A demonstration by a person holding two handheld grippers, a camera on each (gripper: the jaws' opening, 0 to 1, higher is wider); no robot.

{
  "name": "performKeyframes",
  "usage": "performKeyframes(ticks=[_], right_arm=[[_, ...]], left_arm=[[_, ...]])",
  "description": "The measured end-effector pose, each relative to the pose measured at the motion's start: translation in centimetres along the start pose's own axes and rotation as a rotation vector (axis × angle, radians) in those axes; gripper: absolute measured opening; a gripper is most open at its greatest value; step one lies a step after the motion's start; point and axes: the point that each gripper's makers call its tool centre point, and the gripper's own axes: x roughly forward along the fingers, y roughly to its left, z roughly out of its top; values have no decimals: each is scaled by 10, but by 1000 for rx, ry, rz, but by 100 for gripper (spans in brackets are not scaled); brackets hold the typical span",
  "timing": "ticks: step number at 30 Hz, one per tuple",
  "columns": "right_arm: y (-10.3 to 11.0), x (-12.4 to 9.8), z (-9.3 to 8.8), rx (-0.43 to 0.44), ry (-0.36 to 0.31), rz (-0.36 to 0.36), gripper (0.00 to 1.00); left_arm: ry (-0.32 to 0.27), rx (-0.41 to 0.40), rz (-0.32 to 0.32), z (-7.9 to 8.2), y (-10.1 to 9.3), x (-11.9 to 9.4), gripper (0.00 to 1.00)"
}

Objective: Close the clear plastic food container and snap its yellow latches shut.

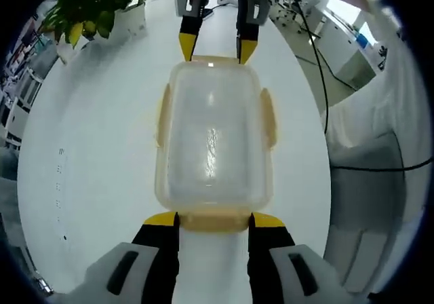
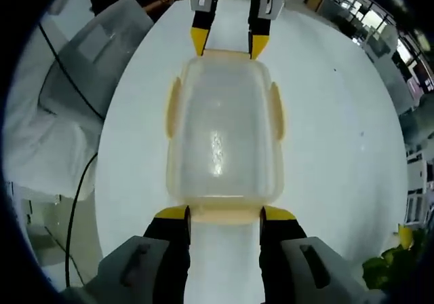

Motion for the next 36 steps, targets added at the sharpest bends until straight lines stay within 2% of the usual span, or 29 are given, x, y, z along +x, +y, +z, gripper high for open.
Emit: performKeyframes(ticks=[5, 12, 19, 24, 36], right_arm=[[1, 2, -10, 3, 4, 8, 36], [3, 7, -16, 6, 1, 17, 36], [5, 7, -9, 5, -18, 22, 36], [8, 14, -10, 0, -7, 27, 37], [10, 13, -11, 10, -9, 29, 37]], left_arm=[[1, -3, -15, 7, 1, 8, 33], [13, -6, -28, 9, -1, 12, 33], [52, -5, -34, 3, -3, 11, 33], [55, -10, -40, 2, -6, 11, 33], [63, -4, -50, 2, -8, 14, 33]])
